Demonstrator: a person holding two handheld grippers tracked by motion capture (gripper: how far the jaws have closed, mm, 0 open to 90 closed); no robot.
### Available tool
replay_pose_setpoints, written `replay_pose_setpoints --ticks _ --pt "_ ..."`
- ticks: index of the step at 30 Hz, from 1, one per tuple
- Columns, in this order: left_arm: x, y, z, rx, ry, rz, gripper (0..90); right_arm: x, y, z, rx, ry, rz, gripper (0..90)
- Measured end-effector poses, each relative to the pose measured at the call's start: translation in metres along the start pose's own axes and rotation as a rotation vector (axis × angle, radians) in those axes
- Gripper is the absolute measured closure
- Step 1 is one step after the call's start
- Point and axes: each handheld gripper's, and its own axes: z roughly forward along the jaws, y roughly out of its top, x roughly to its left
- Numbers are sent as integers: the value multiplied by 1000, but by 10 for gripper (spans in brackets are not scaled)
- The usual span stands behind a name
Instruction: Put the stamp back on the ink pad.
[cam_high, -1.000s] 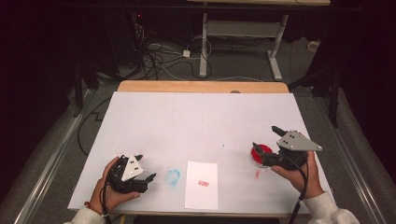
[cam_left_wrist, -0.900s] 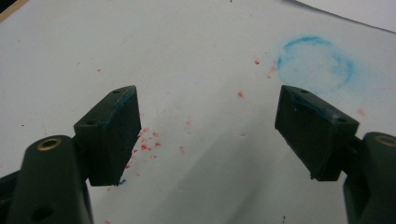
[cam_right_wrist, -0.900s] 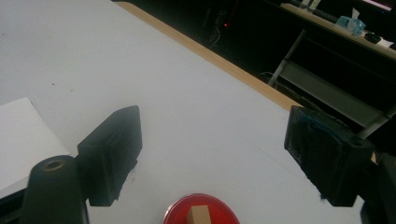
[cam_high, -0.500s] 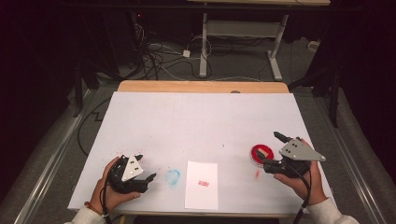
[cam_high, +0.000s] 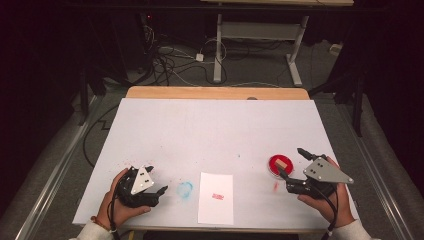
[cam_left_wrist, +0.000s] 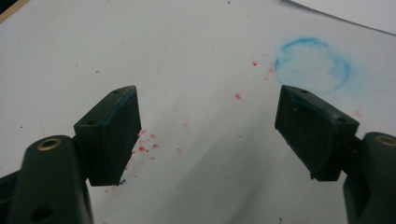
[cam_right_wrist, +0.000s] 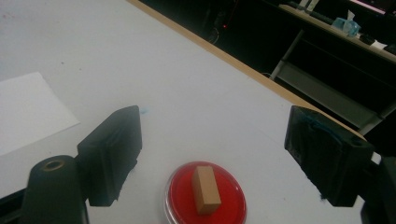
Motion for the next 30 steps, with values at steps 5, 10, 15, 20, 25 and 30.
replay_pose_setpoints --ticks 5,10,15,20,25,30 --pt "0 0 1 1 -2 -1 220 3 -7 -4 5 -8 -7 192" --pt "-2 1 1 3 -7 4 220 5 -14 -7 4 -8 -16 186" --pt "-3 2 2 0 -11 8 220 3 -24 -10 0 -8 2 186" --pt "-2 3 5 4 -17 10 220 0 -40 -11 27 2 28 191" --pt "-2 3 4 3 -15 10 220 2 -53 -10 66 -2 35 191" --pt "-4 3 4 5 -11 15 220 5 -59 -7 81 2 11 198"
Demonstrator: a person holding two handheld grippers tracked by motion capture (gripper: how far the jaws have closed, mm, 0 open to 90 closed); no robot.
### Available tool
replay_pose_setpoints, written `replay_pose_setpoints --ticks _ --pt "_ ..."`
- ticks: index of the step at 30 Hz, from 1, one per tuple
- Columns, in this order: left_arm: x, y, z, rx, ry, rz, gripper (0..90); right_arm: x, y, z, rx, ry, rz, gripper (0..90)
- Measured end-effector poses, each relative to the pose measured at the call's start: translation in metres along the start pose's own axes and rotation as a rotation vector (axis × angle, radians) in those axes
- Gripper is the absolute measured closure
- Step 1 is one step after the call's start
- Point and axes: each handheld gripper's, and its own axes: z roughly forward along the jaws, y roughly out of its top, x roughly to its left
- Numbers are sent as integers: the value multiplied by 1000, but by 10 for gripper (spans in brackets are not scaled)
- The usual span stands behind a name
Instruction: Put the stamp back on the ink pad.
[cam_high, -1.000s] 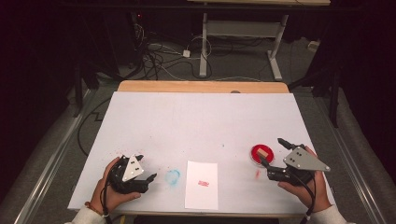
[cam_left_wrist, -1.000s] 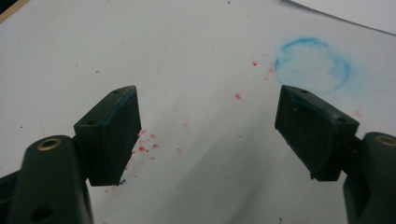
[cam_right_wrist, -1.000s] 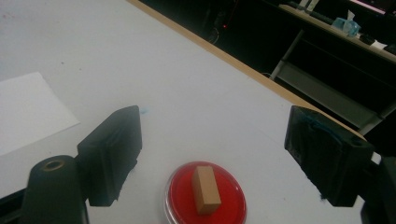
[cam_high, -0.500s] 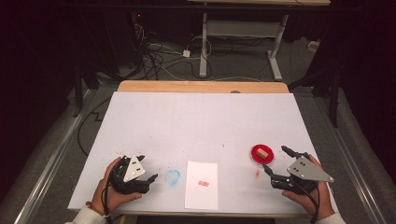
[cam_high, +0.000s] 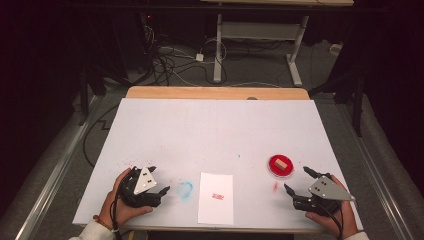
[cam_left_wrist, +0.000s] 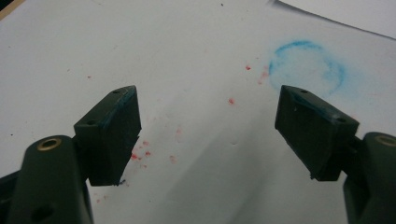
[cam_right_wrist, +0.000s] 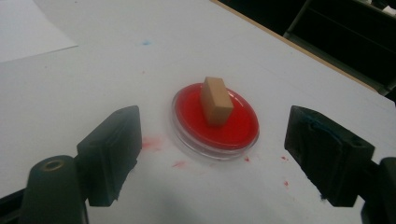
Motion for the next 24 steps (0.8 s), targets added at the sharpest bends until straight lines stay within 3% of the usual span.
replay_pose_setpoints --ticks 16,24 --pt "-2 -2 -5 -11 12 1 220 7 3 2 -3 7 -34 197" --pt "-2 -1 -4 -2 9 5 220 5 3 2 -6 9 -29 197"
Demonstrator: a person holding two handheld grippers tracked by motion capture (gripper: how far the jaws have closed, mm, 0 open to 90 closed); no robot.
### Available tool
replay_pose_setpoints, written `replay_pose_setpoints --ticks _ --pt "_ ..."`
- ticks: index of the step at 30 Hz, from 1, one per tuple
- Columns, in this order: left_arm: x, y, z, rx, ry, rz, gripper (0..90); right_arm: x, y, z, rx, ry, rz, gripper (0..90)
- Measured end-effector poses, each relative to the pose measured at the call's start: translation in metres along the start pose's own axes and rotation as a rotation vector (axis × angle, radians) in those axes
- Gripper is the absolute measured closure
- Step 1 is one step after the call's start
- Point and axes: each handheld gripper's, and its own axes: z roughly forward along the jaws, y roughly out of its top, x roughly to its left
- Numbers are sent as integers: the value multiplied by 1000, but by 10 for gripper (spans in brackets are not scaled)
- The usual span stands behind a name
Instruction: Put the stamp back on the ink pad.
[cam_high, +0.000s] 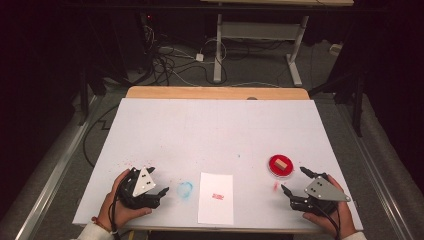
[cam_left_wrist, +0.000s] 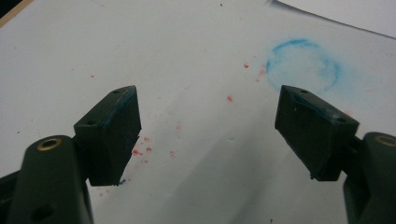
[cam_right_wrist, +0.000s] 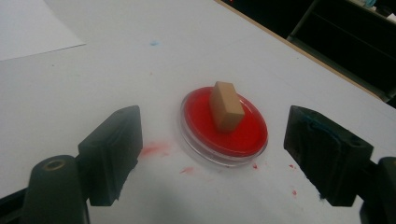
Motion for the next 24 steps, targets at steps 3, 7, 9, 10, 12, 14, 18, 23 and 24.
replay_pose_setpoints --ticks 3,7,9,10,12,14,18,23,24 --pt "0 0 0 -1 0 -1 220 0 1 -1 -6 -2 -2 196" --pt "1 -1 0 0 0 -4 220 0 1 0 3 -3 -3 196" --pt "1 -1 0 0 0 -7 220 0 1 1 2 -5 -7 196" --pt "1 0 0 0 0 -6 220 0 1 0 4 -5 -2 196" --pt "1 0 1 0 0 -6 220 -1 1 1 1 -9 -6 196" --pt "2 0 1 0 0 -8 220 -2 1 1 -1 -11 -1 196" --pt "3 0 2 6 1 -6 220 -3 0 1 1 -13 -1 196" --pt "4 1 4 3 4 -18 221 -3 0 2 3 -12 0 196" --pt "5 1 4 1 3 -20 221 -4 0 2 3 -12 -1 196"
